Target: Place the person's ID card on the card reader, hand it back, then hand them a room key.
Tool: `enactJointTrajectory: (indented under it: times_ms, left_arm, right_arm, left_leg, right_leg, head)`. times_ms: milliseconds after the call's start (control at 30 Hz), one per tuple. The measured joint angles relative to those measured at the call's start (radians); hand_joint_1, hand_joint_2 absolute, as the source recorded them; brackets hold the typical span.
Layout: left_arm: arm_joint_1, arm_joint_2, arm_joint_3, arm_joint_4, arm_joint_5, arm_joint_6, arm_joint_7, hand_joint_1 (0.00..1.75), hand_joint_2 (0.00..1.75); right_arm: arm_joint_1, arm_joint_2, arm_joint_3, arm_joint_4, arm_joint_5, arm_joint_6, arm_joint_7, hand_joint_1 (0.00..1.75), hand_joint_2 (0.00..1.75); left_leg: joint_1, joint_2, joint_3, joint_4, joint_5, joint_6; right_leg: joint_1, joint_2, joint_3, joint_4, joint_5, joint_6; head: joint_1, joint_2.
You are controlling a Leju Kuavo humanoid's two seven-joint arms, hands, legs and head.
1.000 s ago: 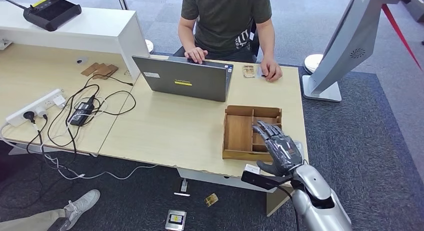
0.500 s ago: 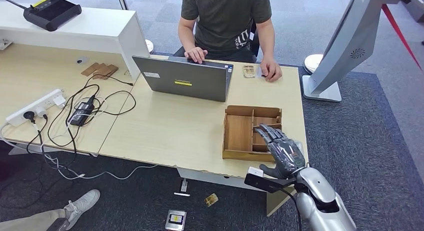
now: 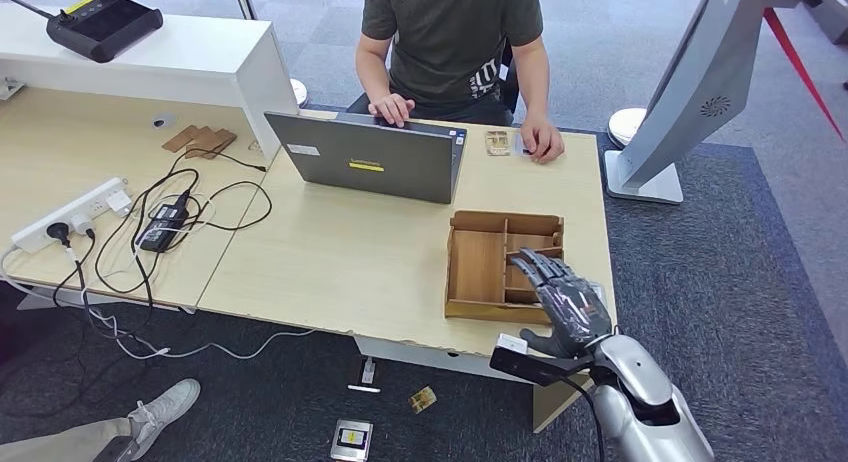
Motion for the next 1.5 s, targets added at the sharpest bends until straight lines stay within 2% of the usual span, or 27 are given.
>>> enactJointTrajectory:
  times_ms: [867, 1500]
  left_arm:
    - [0.0, 0.0, 0.007, 0.0, -0.012, 0.0, -0.003, 0.0, 1.75]
    - [-0.001, -0.001, 0.008, 0.0, -0.018, 0.0, -0.004, 0.0, 1.75]
  right_arm:
    - [-0.003, 0.015, 0.002, 0.023, -0.012, 0.072, 0.081, 0.0, 1.75]
    - [-0.024, 0.039, 0.005, 0.068, 0.01, 0.03, 0.086, 0.0, 1.75]
  left_leg:
    - [0.0, 0.0, 0.0, 0.0, 0.0, 0.0]
    - [0.0, 0.0, 0.0, 0.0, 0.0, 0.0]
  right_leg:
    - [0.0, 0.0, 0.0, 0.0, 0.0, 0.0]
    - [0.0, 0.0, 0.0, 0.0, 0.0, 0.0]
  head:
    - [0.0, 0.0]
    - [0.0, 0.0]
